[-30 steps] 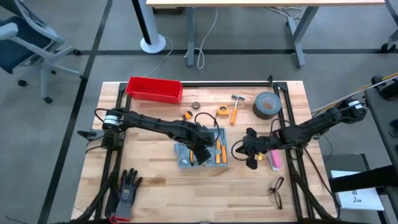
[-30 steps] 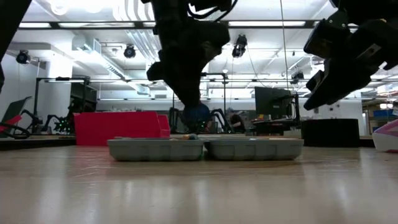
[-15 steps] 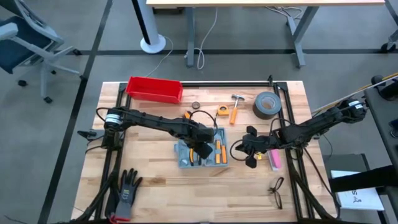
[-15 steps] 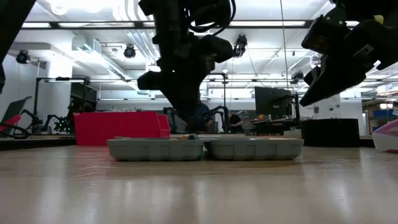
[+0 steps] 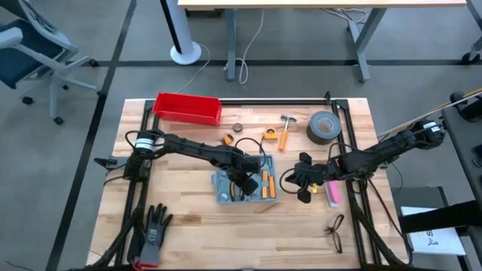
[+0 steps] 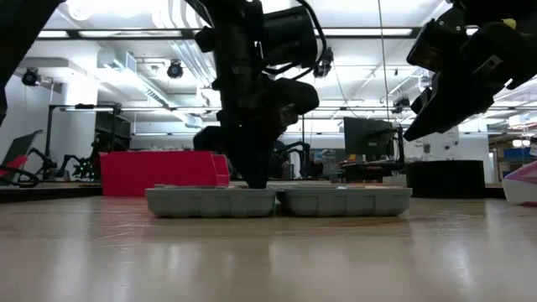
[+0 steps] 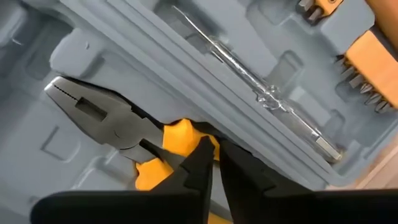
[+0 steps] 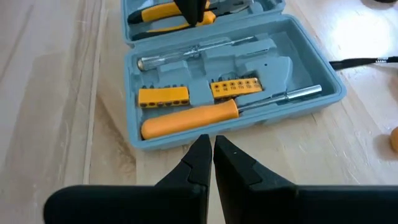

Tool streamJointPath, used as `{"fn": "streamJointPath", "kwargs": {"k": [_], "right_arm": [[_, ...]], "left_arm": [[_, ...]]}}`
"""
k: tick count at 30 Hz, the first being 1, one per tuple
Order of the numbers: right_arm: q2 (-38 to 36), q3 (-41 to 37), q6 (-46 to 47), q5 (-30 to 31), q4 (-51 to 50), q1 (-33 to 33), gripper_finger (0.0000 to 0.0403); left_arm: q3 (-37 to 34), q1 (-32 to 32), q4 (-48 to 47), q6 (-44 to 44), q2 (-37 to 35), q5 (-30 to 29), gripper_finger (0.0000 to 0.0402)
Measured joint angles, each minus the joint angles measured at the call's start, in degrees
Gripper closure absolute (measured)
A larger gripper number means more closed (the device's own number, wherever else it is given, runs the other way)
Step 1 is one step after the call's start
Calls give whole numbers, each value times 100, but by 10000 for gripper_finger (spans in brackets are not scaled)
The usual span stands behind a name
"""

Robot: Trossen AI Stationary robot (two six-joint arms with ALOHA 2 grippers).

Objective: Prefit tool cases
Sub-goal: Put the pliers into the gray toolbox

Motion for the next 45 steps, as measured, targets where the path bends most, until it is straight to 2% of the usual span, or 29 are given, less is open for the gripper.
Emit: {"fn": "streamJointPath", "kwargs": {"k": [6, 11, 18, 32, 38, 45], "right_arm": [[-7, -1, 48, -4, 2, 0, 401], [-11, -1, 51, -4, 5, 0, 401], [-32, -1, 61, -6, 4, 0, 401], [-31, 95, 3, -12, -21, 0, 401], [-31, 95, 2, -25, -88, 0, 401], [-31, 95, 11, -32, -88, 0, 401]], "left_arm": [[515, -3, -432, 150, -341, -539, 374], [1010, -3, -882, 246, -477, -665, 375], [1270, -1, -1443, 274, -488, -672, 375], [1250, -1, -1609, 827, -484, -378, 361], [1248, -1, -1606, 1599, -484, -377, 340], [1030, -1, -1605, 3231, -490, -266, 313]]}}
